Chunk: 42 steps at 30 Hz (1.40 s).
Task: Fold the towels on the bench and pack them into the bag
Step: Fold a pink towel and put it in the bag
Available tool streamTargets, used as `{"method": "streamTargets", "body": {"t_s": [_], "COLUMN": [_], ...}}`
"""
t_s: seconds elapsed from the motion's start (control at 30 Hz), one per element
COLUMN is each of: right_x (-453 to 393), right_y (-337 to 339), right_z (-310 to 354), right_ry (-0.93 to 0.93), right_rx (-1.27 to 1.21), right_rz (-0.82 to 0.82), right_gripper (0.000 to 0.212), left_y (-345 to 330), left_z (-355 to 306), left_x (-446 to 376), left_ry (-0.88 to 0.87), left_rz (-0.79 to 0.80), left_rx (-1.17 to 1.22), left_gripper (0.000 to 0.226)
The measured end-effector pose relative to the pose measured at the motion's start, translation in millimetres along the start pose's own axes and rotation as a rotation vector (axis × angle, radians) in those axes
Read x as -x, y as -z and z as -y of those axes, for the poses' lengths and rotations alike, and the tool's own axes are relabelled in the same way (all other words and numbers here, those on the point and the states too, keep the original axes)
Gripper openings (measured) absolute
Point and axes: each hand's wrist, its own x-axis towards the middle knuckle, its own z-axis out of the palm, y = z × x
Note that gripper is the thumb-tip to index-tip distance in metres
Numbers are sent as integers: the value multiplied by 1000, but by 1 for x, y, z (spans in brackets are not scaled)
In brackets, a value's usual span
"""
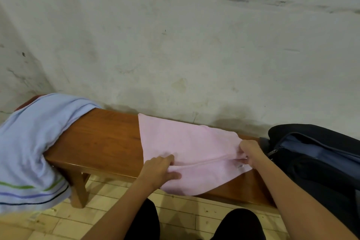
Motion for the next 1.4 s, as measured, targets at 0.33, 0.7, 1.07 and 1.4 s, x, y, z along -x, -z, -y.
{"method": "streamTargets", "body": {"t_s": [0.33, 0.7, 1.07, 1.4], "right_x": [21, 50, 57, 45], "right_y": [-12, -13, -15, -3], "right_z": [-59, -96, -115, -114], "right_ry": [349, 602, 551, 574], "right_rx": [230, 67, -61, 201], "right_rz": [79, -112, -187, -171], "right_gripper": [9, 10, 27, 17], "left_y": [36, 2, -26, -25], "left_z": [34, 45, 16, 4], "left_x": [8, 37, 67, 54], "left_ry": [20, 183, 85, 26], "left_rz": [-70, -458, -750, -161], "left_rx": [-254, 99, 438, -39], "left_gripper": [22, 34, 30, 59]}}
